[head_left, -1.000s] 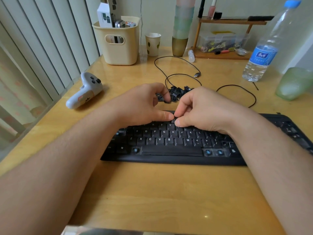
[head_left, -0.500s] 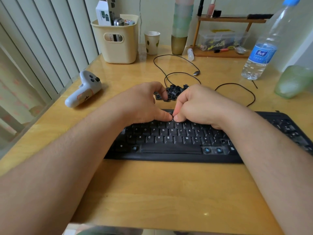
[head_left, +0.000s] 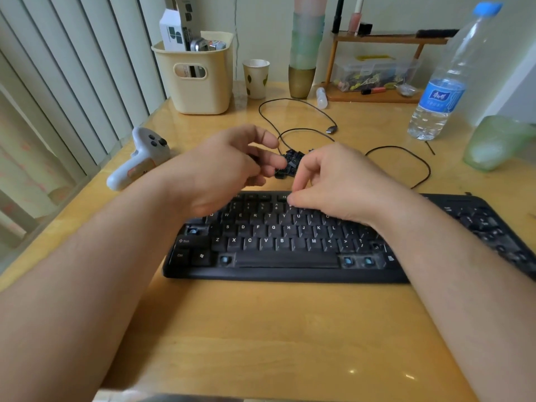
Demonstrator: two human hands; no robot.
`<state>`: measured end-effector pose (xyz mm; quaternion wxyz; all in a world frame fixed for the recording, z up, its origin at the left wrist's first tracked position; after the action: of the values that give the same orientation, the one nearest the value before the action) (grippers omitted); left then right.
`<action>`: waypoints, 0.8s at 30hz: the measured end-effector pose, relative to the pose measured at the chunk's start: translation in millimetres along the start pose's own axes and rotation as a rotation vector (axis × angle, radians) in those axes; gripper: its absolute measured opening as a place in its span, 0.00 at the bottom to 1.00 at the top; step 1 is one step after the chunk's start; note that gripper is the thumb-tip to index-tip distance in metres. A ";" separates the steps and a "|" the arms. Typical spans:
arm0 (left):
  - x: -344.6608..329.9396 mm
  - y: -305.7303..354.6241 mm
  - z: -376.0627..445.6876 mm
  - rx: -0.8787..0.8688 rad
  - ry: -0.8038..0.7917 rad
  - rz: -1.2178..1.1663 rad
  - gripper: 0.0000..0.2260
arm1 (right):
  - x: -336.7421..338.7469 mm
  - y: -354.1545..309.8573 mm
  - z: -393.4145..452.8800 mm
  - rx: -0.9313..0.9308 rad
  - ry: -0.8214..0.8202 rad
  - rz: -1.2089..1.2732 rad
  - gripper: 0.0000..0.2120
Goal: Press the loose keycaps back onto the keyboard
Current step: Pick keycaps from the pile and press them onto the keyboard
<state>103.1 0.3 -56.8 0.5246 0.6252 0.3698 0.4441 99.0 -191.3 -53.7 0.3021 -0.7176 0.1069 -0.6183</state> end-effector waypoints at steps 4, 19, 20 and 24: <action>-3.8 4.2 -4.6 0.037 -0.091 -0.466 0.24 | 11.2 -2.5 -8.2 0.259 0.306 0.097 0.06; -100.6 63.3 14.0 0.004 -0.659 -0.586 0.32 | 96.8 56.6 -62.5 0.536 0.256 -0.006 0.11; -112.1 63.9 19.7 -0.024 -0.557 -0.511 0.31 | 106.1 70.6 -65.4 0.494 0.239 0.034 0.11; -156.1 65.6 40.5 -0.159 -0.243 -0.205 0.23 | 127.4 124.3 -72.6 0.332 0.167 0.381 0.11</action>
<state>89.3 -169.5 -20.6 0.6559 0.5898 0.3292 0.3371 84.4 -379.0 -15.4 0.5167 -0.5716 0.1615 -0.6165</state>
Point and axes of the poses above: each hand's wrist, its own z-axis towards the middle knuckle, its own x-axis out of the back of the hand, y = z × x, the point moved 1 cm from there along z, towards the middle knuckle, and after that the axes turned 6 degrees about -y, right-handed, at the moved point
